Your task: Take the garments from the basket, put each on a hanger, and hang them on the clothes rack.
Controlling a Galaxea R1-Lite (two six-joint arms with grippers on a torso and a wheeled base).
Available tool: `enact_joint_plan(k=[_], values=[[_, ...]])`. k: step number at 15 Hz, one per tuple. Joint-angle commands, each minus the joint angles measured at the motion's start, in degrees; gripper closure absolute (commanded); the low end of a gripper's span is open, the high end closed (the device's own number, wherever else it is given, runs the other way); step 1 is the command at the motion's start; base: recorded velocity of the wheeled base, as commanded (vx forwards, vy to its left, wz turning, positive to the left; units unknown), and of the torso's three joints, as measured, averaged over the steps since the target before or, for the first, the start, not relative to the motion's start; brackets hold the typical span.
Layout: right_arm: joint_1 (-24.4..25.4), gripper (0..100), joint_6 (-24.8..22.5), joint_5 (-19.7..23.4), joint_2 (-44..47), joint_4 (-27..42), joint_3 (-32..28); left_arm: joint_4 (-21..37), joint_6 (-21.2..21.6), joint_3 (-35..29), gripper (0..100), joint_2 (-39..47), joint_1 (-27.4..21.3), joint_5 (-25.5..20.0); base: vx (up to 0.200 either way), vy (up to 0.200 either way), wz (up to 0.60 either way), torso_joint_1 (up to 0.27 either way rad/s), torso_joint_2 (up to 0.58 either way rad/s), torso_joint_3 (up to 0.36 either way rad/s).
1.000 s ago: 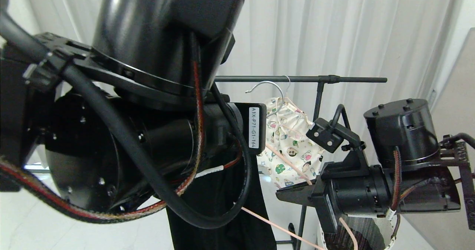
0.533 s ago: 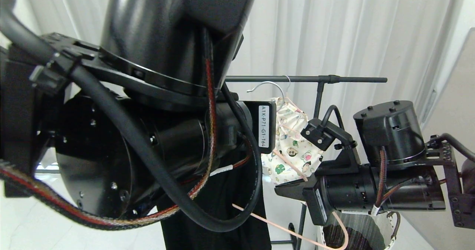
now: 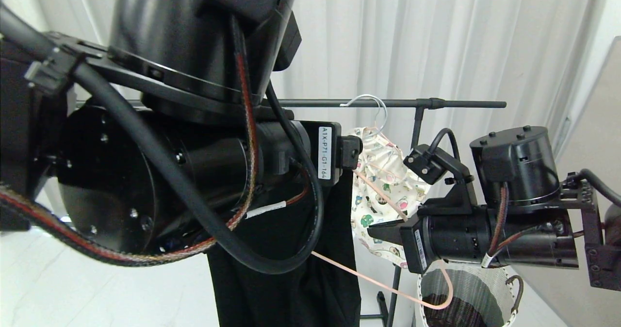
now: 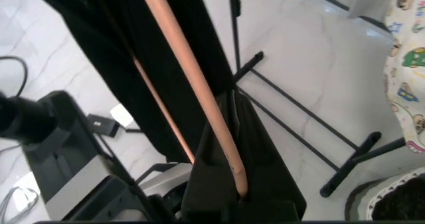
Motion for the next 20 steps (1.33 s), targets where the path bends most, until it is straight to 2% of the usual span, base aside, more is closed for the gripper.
enact_joint_plan(k=[1, 6, 10, 13, 16, 18, 20], values=[[-0.8, 100, 0.1, -0.5, -0.3, -0.1, 0.0, 0.0, 0.2, 0.0, 0, -0.9, 0.2, 0.0, 0.000, 0.000, 0.00, 0.000, 0.00, 0.000], [-2.4, 100, 0.1, -2.1, -0.4, -2.6, 0.6, 0.0, 0.3, 0.4, 0, -1.8, 1.8, 0.5, 0.000, 0.000, 0.00, 0.000, 0.00, 0.000], [-3.4, 100, 0.1, -2.5, -0.9, -2.8, 1.2, -1.0, 5.4, 5.1, 0, -4.6, 1.4, 0.5, 0.000, 0.000, 0.00, 0.000, 0.00, 0.000], [-3.8, 100, 0.1, -3.2, -0.9, -4.6, 1.2, -4.0, 8.4, 8.4, 0, -5.0, 1.3, 0.5, 0.000, 0.000, 0.00, 0.000, 0.00, 0.000], [-3.8, 100, 0.1, -3.7, -1.0, -5.9, 1.2, -10.5, 16.2, 12.3, 0, -4.3, 0.9, 0.2, 0.000, 0.000, 0.00, 0.000, 0.00, 0.000], [-3.8, 100, 0.0, -3.8, -1.1, -8.8, 2.1, -14.0, 18.3, 15.1, 0, -4.2, 0.9, -0.2, 0.000, 0.000, 0.00, 0.000, 0.00, 0.000], [-3.8, 100, -0.2, -5.8, -1.9, -11.4, 4.2, -15.7, 18.4, 17.0, 0, -4.9, 1.0, -0.2, 0.000, 0.000, 0.00, 0.000, 0.00, 0.000]])
